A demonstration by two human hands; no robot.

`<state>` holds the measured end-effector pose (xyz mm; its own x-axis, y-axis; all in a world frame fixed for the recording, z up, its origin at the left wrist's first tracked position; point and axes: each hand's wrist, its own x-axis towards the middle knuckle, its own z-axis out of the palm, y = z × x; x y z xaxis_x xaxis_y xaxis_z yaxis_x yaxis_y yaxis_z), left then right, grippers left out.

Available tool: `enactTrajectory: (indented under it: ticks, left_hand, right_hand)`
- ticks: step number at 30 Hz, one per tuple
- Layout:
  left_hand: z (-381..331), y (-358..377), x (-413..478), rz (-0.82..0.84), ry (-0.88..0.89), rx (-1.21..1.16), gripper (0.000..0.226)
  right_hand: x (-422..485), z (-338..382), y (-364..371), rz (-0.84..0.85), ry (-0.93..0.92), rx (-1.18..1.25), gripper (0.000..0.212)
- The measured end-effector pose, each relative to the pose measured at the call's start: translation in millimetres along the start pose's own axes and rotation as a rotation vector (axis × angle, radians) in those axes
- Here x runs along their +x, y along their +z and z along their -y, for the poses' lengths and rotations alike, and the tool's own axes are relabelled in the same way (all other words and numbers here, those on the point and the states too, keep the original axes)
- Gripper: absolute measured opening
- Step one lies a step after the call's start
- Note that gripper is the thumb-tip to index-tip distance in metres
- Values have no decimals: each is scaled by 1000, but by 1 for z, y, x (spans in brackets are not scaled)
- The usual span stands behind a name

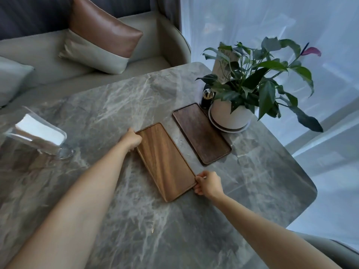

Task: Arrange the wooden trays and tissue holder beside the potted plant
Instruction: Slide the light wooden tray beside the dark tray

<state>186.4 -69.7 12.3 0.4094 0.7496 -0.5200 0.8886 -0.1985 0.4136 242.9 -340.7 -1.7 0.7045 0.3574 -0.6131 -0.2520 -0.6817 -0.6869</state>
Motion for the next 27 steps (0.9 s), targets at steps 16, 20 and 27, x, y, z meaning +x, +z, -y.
enactTrajectory:
  ticks: [16,20,27]
  left_hand:
    - [-36,13,45,7,6,83,49]
    - [-37,16,51,29,25,80,57]
    - [-38,19,52,21,71,106,60]
  right_hand:
    - [28,11,-5,-137,-84,-40,15]
    - [25,10,-2,-162,-133,-62,13]
    - [23,13,2,-175,-181,-140,22]
